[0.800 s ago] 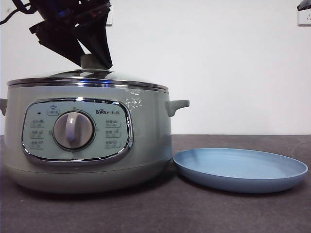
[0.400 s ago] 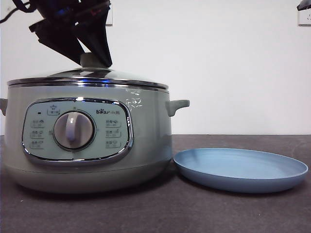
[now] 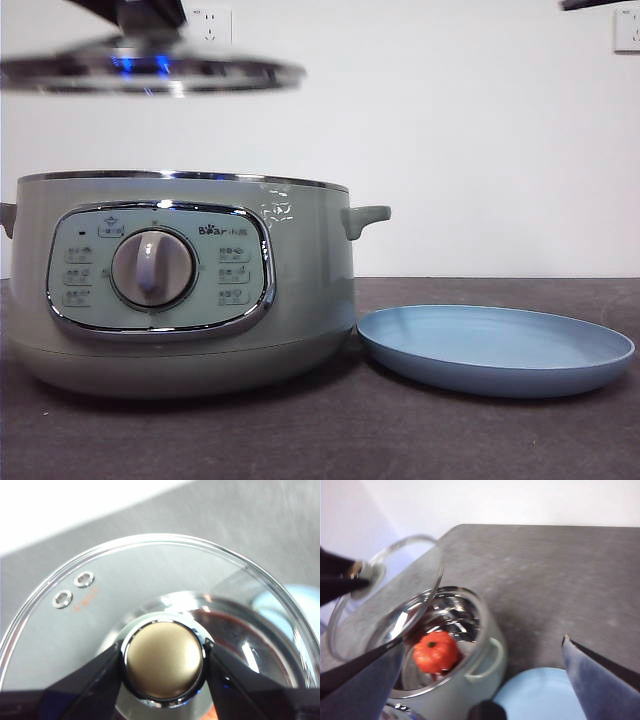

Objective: Take the pumpkin out from the steamer,put the pumpkin in the blue plate,close the lid

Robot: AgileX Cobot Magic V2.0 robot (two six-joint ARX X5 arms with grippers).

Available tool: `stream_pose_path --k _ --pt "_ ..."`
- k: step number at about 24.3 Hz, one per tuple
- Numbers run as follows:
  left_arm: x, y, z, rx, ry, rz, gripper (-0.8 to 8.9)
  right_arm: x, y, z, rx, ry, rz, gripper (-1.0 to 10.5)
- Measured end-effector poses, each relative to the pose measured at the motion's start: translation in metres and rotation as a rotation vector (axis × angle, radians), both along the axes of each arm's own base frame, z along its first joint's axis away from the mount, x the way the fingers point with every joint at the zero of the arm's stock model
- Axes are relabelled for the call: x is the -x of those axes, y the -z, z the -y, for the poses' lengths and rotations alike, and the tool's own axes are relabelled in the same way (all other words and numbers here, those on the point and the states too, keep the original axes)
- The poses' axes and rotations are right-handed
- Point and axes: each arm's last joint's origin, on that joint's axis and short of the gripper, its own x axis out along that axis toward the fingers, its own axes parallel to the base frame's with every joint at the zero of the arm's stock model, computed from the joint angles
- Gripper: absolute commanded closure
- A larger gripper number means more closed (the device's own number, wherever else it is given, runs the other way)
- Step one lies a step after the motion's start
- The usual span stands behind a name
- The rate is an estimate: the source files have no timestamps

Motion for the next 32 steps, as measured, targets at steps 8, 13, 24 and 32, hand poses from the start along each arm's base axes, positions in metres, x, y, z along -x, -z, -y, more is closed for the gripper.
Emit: stream_pose_path --k 8,13,24,32 --pt "0.045 -0.033 -0.031 0.046 -0.126 0.179 8.22 -0.028 0.003 -0.052 0.064 -0.16 -0.066 3.3" --pt "0.069 -0.042 -0.049 0.036 -0.231 0.236 8.22 -0.047 -0.001 -0.097 0.169 -0.224 -0.098 3.1" --pt "0.099 -0.044 -0.073 -0.037 -0.376 0.275 8.22 -0.093 -0.001 -0.229 0.504 -0.353 -0.17 3.2" --pt "0.098 -0.041 -0.072 -0.061 -0.361 0.243 8.22 -0.115 0.083 -0.277 0.677 -0.421 -0.251 3.2"
